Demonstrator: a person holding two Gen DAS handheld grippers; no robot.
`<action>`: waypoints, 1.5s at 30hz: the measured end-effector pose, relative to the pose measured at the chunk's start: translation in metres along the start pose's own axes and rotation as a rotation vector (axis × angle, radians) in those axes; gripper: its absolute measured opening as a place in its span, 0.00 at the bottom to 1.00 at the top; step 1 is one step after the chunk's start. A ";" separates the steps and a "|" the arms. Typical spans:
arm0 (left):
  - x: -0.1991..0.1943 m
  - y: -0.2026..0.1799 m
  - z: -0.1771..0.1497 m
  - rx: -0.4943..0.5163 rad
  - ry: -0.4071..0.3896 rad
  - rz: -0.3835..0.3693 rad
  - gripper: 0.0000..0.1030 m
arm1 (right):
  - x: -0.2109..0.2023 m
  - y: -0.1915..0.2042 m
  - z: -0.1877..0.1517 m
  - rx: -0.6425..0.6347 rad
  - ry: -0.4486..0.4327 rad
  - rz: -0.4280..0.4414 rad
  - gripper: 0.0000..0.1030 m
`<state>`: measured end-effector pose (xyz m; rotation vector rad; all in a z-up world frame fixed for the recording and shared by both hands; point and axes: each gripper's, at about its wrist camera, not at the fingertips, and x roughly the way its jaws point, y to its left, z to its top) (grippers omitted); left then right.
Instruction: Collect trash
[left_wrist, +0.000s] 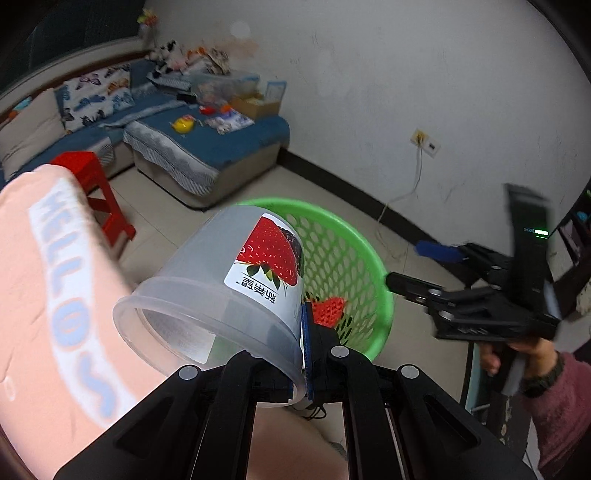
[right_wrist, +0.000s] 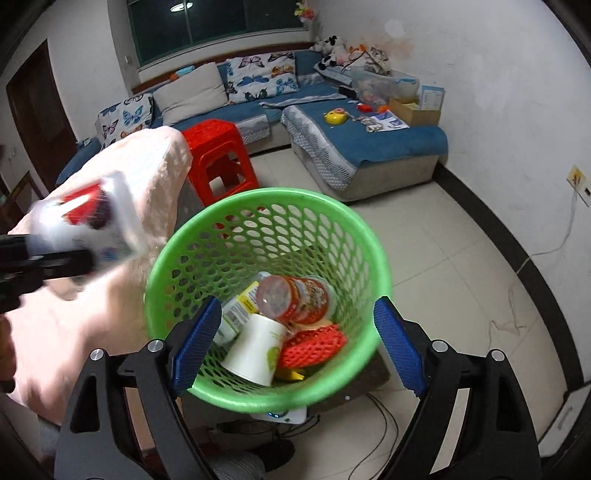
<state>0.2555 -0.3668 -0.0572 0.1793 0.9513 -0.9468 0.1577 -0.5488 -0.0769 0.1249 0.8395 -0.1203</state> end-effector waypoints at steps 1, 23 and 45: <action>0.012 -0.003 0.003 0.004 0.019 0.005 0.05 | -0.003 -0.003 -0.003 0.001 -0.002 0.000 0.83; 0.036 0.001 -0.003 -0.050 0.074 0.039 0.52 | -0.025 -0.004 -0.032 0.064 -0.031 0.049 0.84; -0.152 0.045 -0.097 -0.116 -0.214 0.354 0.92 | -0.068 0.120 -0.041 0.044 -0.055 0.062 0.90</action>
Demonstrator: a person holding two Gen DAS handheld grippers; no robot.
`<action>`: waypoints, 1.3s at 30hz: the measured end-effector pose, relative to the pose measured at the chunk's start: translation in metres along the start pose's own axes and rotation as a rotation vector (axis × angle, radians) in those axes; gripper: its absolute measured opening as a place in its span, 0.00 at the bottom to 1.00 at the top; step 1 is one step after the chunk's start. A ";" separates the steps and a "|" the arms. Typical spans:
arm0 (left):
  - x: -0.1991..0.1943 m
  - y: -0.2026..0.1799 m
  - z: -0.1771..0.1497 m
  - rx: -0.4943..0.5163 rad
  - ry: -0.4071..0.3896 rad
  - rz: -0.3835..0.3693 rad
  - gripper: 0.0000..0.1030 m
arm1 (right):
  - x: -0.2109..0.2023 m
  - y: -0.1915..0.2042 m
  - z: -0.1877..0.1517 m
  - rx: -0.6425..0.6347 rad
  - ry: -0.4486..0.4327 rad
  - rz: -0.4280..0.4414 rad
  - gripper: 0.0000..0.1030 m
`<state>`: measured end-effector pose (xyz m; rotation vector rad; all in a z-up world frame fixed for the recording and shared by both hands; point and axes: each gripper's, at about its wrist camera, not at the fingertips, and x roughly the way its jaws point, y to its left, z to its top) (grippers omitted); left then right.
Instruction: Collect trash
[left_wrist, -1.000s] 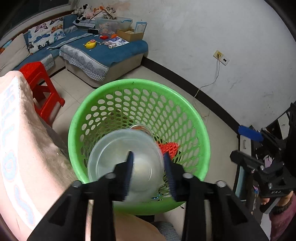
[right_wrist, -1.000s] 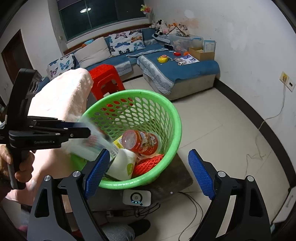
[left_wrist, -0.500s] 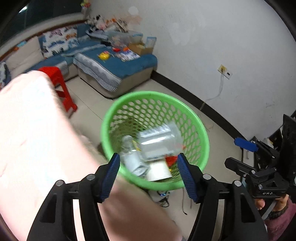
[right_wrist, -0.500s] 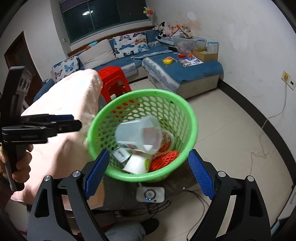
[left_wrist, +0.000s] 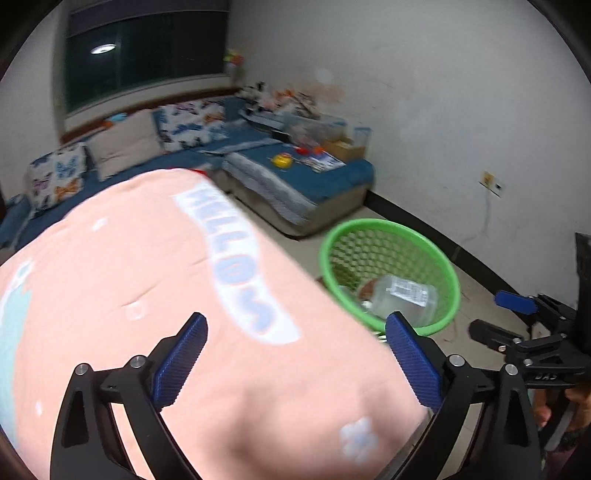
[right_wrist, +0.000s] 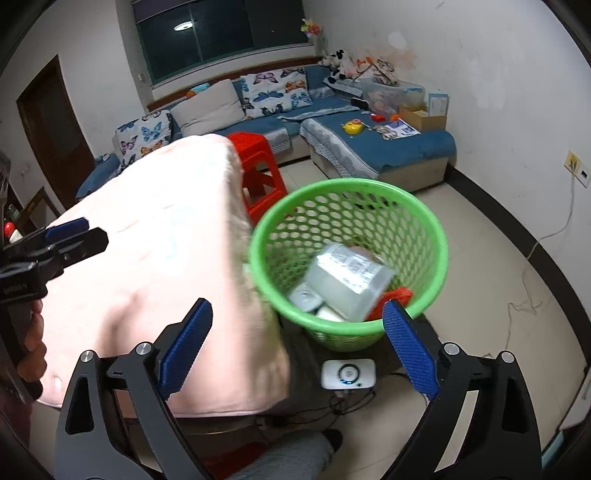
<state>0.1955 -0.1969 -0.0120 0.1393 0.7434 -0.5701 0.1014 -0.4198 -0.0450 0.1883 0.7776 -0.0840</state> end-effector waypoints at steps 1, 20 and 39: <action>-0.008 0.010 -0.005 -0.020 -0.007 0.018 0.92 | -0.002 0.008 0.000 -0.004 -0.005 0.004 0.91; -0.116 0.090 -0.065 -0.120 -0.124 0.248 0.93 | -0.019 0.109 -0.015 -0.068 -0.054 0.040 0.94; -0.127 0.080 -0.079 -0.162 -0.132 0.251 0.93 | -0.050 0.116 -0.036 -0.054 -0.132 -0.009 0.96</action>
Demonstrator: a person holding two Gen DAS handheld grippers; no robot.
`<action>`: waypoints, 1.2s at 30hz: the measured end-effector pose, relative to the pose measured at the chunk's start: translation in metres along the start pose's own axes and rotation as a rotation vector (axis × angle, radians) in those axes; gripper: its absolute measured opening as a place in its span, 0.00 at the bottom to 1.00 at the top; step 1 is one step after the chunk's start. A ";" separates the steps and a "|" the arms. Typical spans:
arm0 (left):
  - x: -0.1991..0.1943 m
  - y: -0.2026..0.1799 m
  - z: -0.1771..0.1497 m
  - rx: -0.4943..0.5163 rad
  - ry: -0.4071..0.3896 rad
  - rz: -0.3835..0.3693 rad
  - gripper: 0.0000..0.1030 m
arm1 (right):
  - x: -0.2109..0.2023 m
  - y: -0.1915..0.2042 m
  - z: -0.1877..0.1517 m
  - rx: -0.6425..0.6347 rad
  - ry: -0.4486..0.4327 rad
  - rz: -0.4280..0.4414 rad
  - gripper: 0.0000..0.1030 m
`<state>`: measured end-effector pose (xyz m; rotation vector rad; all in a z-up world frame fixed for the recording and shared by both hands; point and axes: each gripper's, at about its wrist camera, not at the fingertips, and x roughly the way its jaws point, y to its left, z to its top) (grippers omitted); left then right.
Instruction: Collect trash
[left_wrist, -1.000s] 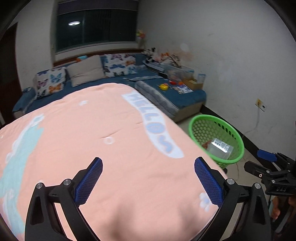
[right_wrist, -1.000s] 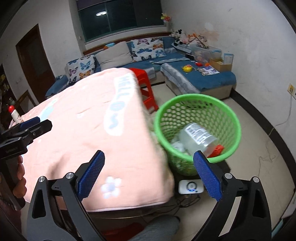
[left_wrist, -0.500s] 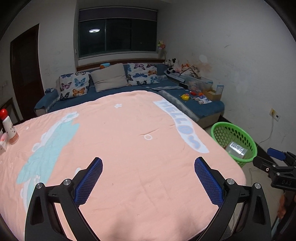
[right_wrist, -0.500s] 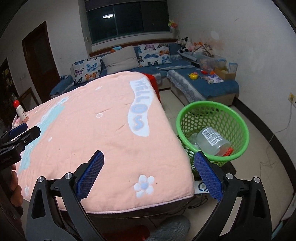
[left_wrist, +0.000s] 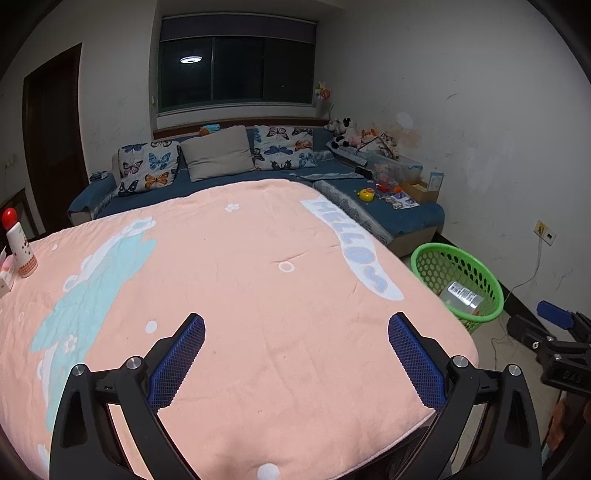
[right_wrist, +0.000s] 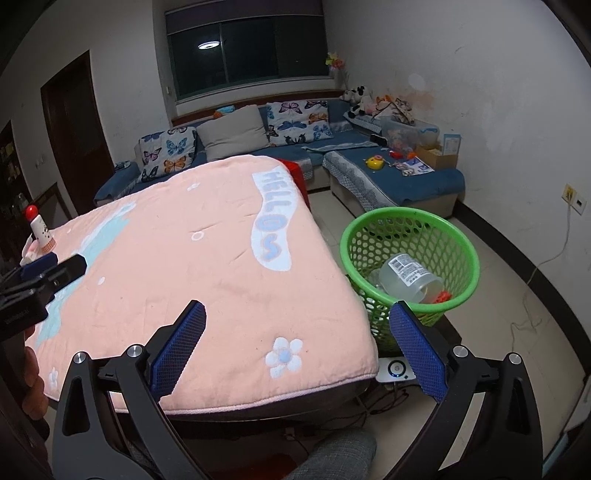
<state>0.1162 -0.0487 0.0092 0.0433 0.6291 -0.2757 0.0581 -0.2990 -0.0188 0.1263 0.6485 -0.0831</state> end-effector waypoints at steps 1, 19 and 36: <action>0.000 0.000 -0.002 -0.003 0.004 -0.001 0.93 | 0.000 -0.001 -0.001 0.000 0.001 0.001 0.96; -0.008 -0.003 -0.011 -0.001 0.005 0.050 0.93 | -0.011 0.000 -0.006 -0.002 -0.020 -0.020 0.96; -0.010 -0.004 -0.011 0.001 0.000 0.064 0.93 | -0.015 0.001 -0.008 -0.006 -0.019 -0.017 0.96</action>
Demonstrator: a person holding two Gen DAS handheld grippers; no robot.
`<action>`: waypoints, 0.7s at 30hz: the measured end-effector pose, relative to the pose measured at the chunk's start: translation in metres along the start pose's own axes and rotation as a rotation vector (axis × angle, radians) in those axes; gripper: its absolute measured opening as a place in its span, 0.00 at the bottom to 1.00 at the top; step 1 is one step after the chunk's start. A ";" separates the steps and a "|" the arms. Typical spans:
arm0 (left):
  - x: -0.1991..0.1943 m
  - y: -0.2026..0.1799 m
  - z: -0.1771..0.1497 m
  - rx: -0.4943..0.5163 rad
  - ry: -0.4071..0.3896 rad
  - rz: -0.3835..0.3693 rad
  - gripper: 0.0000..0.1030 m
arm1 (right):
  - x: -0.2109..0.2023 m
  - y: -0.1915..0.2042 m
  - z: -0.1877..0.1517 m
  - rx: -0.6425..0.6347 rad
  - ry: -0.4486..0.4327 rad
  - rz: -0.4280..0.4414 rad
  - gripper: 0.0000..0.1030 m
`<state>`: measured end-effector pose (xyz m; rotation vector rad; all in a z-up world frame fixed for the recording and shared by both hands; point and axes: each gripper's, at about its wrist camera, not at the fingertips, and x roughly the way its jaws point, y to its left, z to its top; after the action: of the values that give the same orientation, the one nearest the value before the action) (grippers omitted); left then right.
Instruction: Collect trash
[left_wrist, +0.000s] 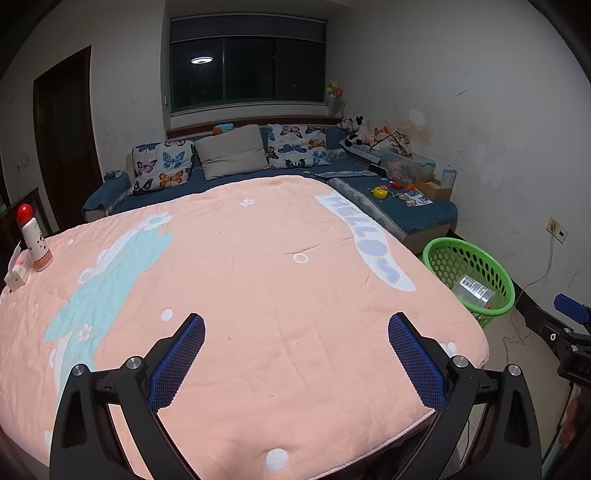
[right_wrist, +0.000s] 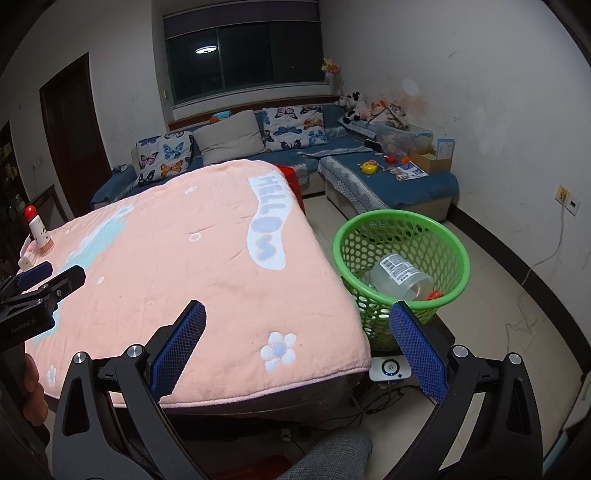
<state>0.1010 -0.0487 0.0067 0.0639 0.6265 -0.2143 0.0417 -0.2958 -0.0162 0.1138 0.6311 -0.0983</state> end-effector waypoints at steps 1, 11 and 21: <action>0.000 0.000 0.000 -0.001 0.001 -0.002 0.93 | 0.000 -0.001 0.001 0.000 0.000 0.002 0.96; 0.001 0.001 0.000 0.000 0.000 -0.001 0.93 | -0.001 0.001 0.001 -0.001 0.000 0.005 0.96; 0.000 0.003 -0.002 -0.005 0.000 0.003 0.93 | 0.003 0.001 0.000 -0.004 0.005 0.008 0.96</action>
<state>0.1008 -0.0452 0.0049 0.0598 0.6266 -0.2094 0.0442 -0.2952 -0.0179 0.1128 0.6352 -0.0890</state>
